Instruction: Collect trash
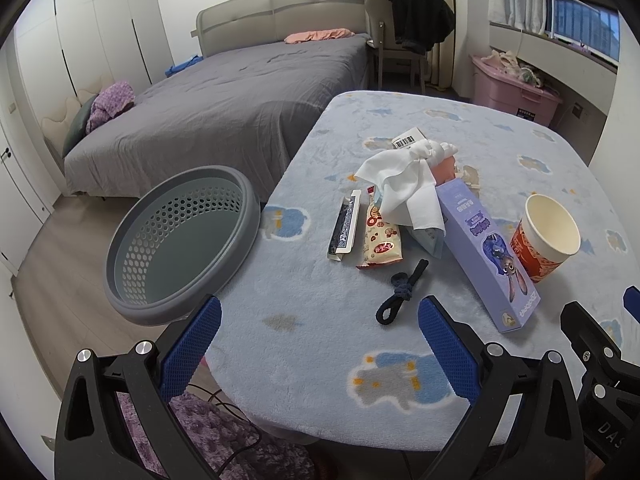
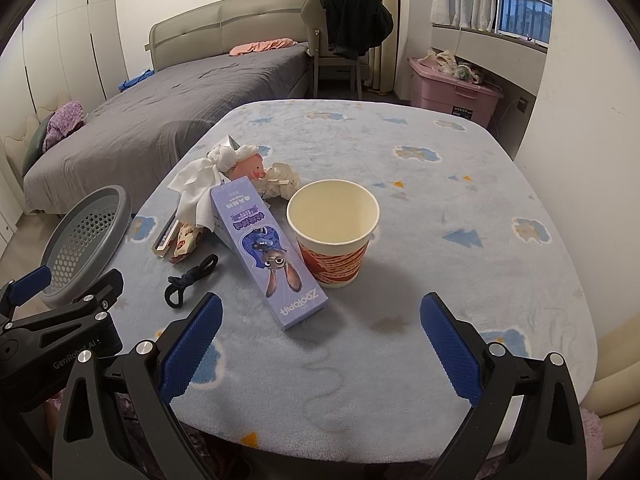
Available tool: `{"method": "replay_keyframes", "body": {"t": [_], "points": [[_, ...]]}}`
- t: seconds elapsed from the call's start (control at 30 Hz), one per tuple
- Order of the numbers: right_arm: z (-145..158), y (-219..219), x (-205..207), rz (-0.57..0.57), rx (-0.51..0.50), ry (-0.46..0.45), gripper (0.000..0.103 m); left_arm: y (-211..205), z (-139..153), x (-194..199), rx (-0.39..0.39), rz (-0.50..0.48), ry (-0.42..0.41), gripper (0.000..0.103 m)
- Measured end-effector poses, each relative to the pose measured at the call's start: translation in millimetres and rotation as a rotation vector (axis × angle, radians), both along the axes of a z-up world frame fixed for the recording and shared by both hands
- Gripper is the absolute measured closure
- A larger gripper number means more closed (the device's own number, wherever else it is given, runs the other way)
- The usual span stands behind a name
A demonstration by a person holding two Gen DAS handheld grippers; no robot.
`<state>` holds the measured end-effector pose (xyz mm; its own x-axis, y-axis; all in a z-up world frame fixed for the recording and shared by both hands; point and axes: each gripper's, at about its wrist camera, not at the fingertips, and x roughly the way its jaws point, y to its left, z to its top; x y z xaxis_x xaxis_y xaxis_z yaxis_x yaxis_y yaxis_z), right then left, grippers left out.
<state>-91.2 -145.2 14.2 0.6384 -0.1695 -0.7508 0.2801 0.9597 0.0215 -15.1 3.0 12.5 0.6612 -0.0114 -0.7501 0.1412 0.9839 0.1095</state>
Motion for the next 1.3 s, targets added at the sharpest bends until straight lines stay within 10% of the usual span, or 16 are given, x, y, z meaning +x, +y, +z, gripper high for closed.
{"method": "replay_keyframes", "body": {"t": [1.3], "points": [[-28,-48,34,0.062,0.053,0.014,0.008,-18,-22,7,0.021,0.026,0.015,0.006]]}}
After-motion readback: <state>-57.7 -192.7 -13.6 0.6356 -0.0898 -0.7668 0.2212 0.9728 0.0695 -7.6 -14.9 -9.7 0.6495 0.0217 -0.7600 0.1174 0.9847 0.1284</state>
